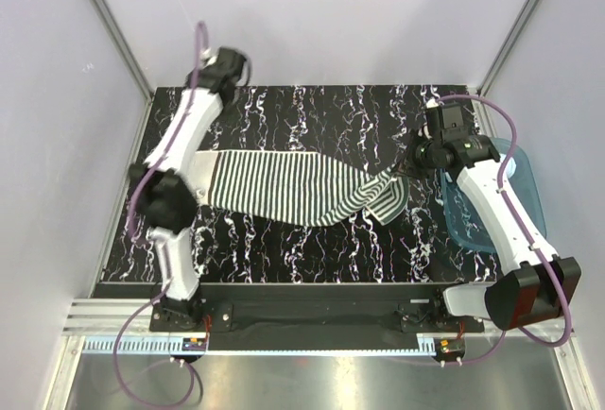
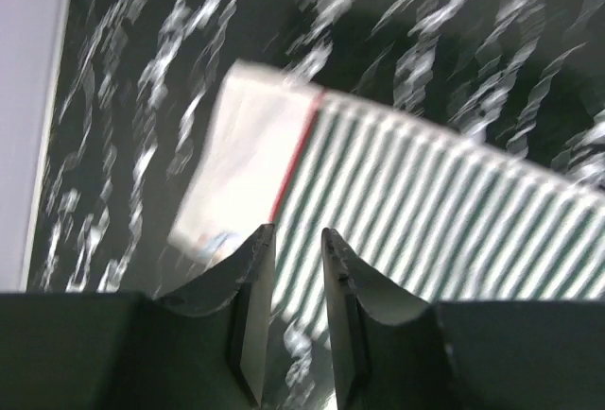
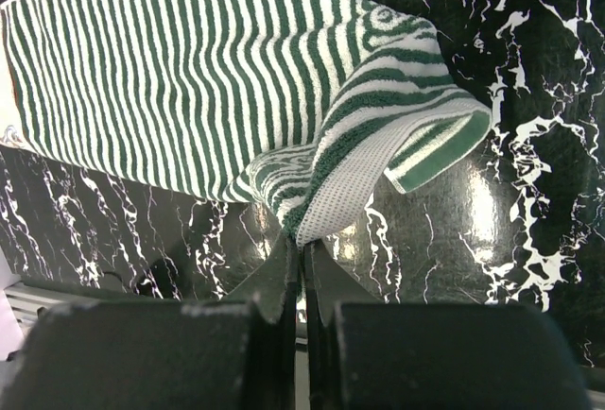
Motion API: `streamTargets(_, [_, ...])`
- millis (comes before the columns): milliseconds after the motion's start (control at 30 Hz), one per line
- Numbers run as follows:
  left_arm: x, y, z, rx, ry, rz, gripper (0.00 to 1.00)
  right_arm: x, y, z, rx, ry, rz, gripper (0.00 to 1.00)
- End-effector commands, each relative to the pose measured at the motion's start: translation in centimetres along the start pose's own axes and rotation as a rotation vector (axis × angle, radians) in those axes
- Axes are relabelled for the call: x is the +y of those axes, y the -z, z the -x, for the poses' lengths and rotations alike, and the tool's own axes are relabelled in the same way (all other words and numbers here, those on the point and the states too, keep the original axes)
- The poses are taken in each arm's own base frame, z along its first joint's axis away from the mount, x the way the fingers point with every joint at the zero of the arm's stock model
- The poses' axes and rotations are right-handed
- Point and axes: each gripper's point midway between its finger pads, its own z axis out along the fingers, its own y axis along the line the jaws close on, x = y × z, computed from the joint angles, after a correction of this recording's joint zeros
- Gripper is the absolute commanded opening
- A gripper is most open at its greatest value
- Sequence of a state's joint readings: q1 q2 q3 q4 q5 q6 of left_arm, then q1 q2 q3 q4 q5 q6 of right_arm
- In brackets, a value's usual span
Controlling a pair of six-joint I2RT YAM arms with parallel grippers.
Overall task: Roll the towels
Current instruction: Flatten the towel
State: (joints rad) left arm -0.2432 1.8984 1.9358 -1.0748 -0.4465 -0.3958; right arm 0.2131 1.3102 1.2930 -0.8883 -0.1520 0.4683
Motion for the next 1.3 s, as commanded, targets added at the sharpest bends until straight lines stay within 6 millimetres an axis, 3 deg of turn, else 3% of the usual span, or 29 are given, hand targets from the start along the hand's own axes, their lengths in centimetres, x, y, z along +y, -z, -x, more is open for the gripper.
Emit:
streamTargets(0, [-4.0, -2.4, -0.4, 0.081, -0.216, 0.064, 0.32, 0.7, 0.6, 0.4, -0.028, 0.001, 0.041, 0.00])
streamTargets(33, [-5.4, -1.7, 1.1, 0.051, -0.215, 0.019, 0.33, 0.6, 0.5, 0.3, -0.025, -0.001, 0.040, 0.00])
streamTargets(67, [-6.2, -2.2, 1.0, 0.057, -0.218, 0.011, 0.34, 0.6, 0.7, 0.3, -0.028, 0.000, 0.041, 0.00])
streamTargets(133, [-6.9, -3.3, 0.4, 0.074, -0.192, 0.012, 0.51, 0.5, 0.8, 0.2, -0.023, 0.002, 0.037, 0.00])
streamTargets(167, [-6.5, -4.8, -2.2, 0.139, -0.222, 0.042, 0.59, 0.5, 1.0, 0.0, -0.022, 0.009, 0.037, 0.00])
streamTargets(200, [-5.8, -3.3, -1.7, 0.105, -0.194, 0.024, 0.68, 0.3, 1.0, 0.0, -0.025, 0.012, 0.029, 0.00])
streamTargets(233, [-6.3, -3.8, -1.9, 0.080, -0.150, -0.012, 0.72, 0.0, 0.9, -0.2, -0.021, 0.014, 0.021, 0.00])
streamTargets(267, [-5.1, -3.4, -4.0, 0.108, -0.145, -0.024, 0.73, -0.2, 0.9, -0.2, -0.027, 0.021, 0.012, 0.00])
streamTargets(333, [-4.0, -4.2, -4.8, 0.098, -0.047, -0.059, 0.78, -0.6, 0.7, -0.3, -0.024, 0.024, -0.006, 0.00])
streamTargets(367, [-1.5, -4.9, -6.8, 0.137, -0.009, -0.051, 0.79, -0.7, 0.6, -0.4, -0.019, 0.026, -0.010, 0.00])
streamTargets(433, [-0.9, -5.7, -6.5, 0.119, 0.079, -0.119, 0.79, -0.9, 0.4, -0.9, -0.004, 0.024, -0.012, 0.00])
streamTargets(467, [1.0, -6.5, -6.2, 0.117, 0.127, -0.107, 0.79, -0.9, 0.4, -1.4, 0.008, 0.020, -0.003, 0.00])
streamTargets(500, [1.6, -6.9, -6.1, 0.122, 0.144, -0.105, 0.79, -1.0, 0.3, -1.9, 0.018, 0.016, 0.006, 0.00])
streamTargets(533, [2.2, -7.1, -5.7, 0.120, 0.164, -0.100, 0.78, -1.6, -0.3, -3.5, 0.056, 0.013, 0.003, 0.00])
streamTargets(600, [3.5, -7.7, -4.3, 0.110, 0.218, -0.087, 0.78, -1.0, -0.4, -5.8, 0.112, 0.026, 0.061, 0.15])
streamTargets(633, [3.5, -7.7, -3.9, 0.110, 0.233, -0.101, 0.77, -1.6, -1.0, -8.2, 0.196, 0.038, 0.039, 0.26])
streamTargets(667, [4.0, -8.1, -3.6, 0.116, 0.253, -0.096, 0.77, -2.2, -1.3, -9.2, 0.228, 0.050, -0.001, 0.55])
streamTargets(700, [4.1, -7.9, -3.0, 0.111, 0.267, -0.102, 0.77, -2.0, -1.5, -10.7, 0.270, 0.088, -0.018, 0.65])
streamTargets(733, [4.0, -7.6, -2.0, 0.096, 0.272, -0.114, 0.77, -2.2, -1.3, -11.2, 0.286, 0.090, -0.049, 0.94])
streamTargets(800, [5.0, -8.1, -1.3, 0.097, 0.286, -0.093, 0.77, -1.9, -0.8, -10.3, 0.245, 0.087, -0.072, 1.00])
streamTargets(900, [6.0, -8.9, -0.5, 0.094, 0.283, -0.072, 0.77, -0.4, 0.3, -6.3, 0.103, 0.079, -0.075, 1.00])
streamTargets(933, [6.0, -9.4, -0.5, 0.101, 0.286, -0.079, 0.77, 0.4, 1.0, -4.0, 0.037, 0.073, -0.071, 1.00])
streamTargets(1000, [6.3, -10.9, -1.0, 0.131, 0.290, -0.087, 0.76, -0.7, 0.1, -1.6, 0.004, 0.059, -0.164, 1.00])
streamTargets(1033, [6.2, -11.4, -1.3, 0.147, 0.290, -0.099, 0.76, -1.8, -0.4, 0.7, -0.011, 0.008, -0.189, 1.00])
streamTargets(1167, [6.0, -14.2, -2.8, 0.219, 0.300, -0.116, 0.76, -3.5, -2.7, 3.5, 0.002, -0.082, -0.167, 1.00])
streamTargets(1267, [5.5, -15.5, -3.0, 0.240, 0.299, -0.127, 0.76, -3.4, -4.2, 3.9, 0.028, -0.084, -0.166, 1.00])
